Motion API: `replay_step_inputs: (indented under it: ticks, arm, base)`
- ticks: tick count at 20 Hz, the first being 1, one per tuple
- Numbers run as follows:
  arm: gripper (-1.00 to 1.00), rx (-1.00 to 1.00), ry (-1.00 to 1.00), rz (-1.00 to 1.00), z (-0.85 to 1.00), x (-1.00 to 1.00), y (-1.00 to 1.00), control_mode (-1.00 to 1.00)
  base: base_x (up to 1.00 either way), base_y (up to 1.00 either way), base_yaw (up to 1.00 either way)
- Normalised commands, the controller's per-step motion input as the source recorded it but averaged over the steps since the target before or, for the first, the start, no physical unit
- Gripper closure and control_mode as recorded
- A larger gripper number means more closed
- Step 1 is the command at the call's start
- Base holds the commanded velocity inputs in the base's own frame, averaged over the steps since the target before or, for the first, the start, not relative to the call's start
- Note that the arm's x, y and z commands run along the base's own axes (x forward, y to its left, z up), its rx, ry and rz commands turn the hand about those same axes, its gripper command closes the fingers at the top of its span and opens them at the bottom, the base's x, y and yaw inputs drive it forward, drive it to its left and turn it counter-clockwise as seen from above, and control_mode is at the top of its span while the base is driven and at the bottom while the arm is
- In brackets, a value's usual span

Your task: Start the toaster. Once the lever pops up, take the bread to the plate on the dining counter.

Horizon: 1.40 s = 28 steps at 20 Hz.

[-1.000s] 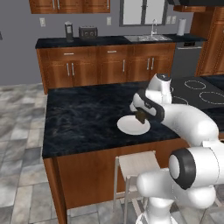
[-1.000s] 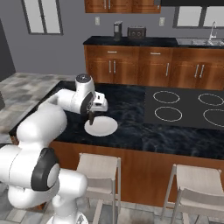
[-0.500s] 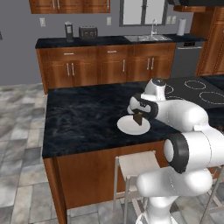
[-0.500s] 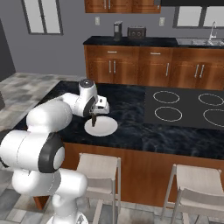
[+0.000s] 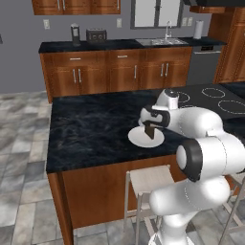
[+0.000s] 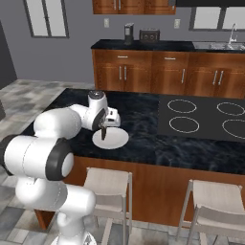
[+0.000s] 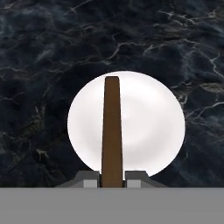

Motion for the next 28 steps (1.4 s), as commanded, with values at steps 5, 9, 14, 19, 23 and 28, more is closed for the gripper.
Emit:
replay_step_inputs:
  ticks: [5, 9, 14, 19, 23, 28]
  arm:
    - [1.00, 0.00, 0.00, 0.00, -0.19, 0.05, 0.00, -1.00]
    - [1.00, 0.00, 0.00, 0.00, -0.19, 0.11, 0.00, -1.00]
    - [1.00, 0.00, 0.00, 0.00, -0.16, 0.15, 0.00, -1.00]
    - [1.00, 0.00, 0.00, 0.00, -0.11, 0.18, 0.00, -1.00]
    - [1.00, 0.00, 0.00, 0.00, -0.12, 0.22, 0.00, -1.00]
    - [1.00, 0.00, 0.00, 0.00, -0.15, 0.27, 0.00, -1.00]
  base:
    - [0.00, 0.00, 0.00]
    - [0.00, 0.00, 0.00]
    - [0.00, 0.00, 0.00]
    - [0.00, 0.00, 0.00]
    - [0.00, 0.00, 0.00]
    - [0.00, 0.00, 0.00]
